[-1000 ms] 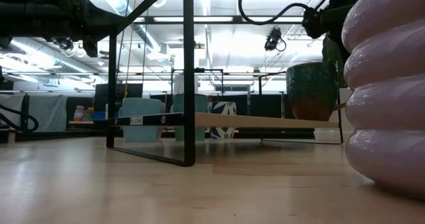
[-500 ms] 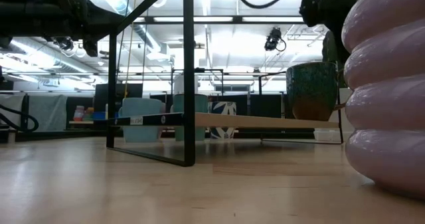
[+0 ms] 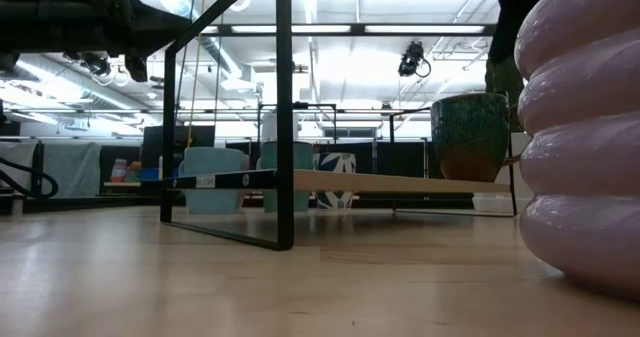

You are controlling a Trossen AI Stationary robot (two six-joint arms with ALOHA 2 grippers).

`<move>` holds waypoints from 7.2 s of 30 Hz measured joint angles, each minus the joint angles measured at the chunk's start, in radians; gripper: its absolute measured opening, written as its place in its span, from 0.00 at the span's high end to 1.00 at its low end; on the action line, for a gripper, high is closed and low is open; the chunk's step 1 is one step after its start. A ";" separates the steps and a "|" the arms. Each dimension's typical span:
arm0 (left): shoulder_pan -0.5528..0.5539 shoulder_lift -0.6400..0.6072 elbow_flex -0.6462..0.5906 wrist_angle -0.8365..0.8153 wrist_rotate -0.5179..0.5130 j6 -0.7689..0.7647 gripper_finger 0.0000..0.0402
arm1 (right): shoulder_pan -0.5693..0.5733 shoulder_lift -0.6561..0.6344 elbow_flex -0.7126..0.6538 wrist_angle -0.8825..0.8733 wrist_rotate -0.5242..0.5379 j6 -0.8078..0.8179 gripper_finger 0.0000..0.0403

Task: Place coffee mugs
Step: Put the green mug on the shelf

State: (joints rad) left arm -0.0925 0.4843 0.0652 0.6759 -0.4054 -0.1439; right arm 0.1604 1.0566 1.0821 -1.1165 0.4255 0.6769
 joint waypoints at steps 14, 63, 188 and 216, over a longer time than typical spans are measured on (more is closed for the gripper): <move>0.104 0.218 0.277 -0.319 -0.120 -0.148 0.94 | 0.119 -0.099 -0.225 0.320 0.223 -0.225 0.71; 0.438 1.349 1.520 -1.529 0.268 0.019 0.59 | 0.512 -0.126 -0.490 0.808 0.762 -0.593 0.71; 0.271 1.661 1.908 -1.324 0.286 0.209 0.72 | 0.515 -0.127 -0.489 0.846 0.706 -0.569 0.71; 0.280 1.557 1.958 -1.603 0.285 0.760 0.70 | 0.515 -0.127 -0.489 0.814 0.695 -0.523 0.71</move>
State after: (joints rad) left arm 0.1873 2.0414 2.0228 -0.9267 -0.1203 0.6160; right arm 0.6750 0.9291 0.5926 -0.3023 1.1206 0.1537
